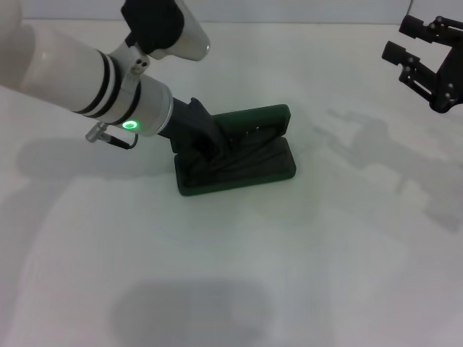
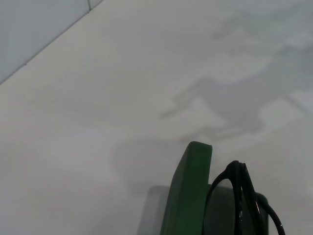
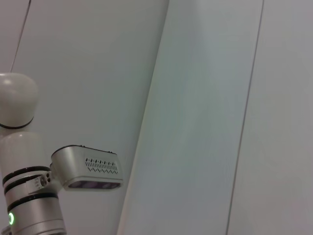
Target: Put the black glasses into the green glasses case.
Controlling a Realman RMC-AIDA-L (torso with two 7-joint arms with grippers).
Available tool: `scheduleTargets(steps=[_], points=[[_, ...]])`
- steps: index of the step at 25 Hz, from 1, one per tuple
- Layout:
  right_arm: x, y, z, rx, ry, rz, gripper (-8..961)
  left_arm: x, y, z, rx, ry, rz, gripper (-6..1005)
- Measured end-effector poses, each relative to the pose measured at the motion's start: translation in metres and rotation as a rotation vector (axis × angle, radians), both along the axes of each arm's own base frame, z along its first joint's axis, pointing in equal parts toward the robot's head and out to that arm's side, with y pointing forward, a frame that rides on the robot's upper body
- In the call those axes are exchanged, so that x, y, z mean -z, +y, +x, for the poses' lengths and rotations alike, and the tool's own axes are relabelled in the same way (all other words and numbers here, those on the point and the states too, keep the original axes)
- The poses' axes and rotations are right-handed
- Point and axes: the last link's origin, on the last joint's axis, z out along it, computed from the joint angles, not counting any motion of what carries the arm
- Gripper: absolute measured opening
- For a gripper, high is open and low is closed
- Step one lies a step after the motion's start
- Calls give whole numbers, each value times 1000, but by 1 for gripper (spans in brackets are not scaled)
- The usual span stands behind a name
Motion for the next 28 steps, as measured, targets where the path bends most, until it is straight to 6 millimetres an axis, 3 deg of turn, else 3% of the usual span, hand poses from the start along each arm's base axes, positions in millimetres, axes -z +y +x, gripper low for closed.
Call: scheduleTargets(steps=[11, 28], points=[[0, 0, 1, 0, -5, 9, 364, 14, -1, 5, 117, 95, 4, 186], [3, 1, 2, 9, -5, -2, 363, 7, -3, 13, 81, -1, -8, 274]])
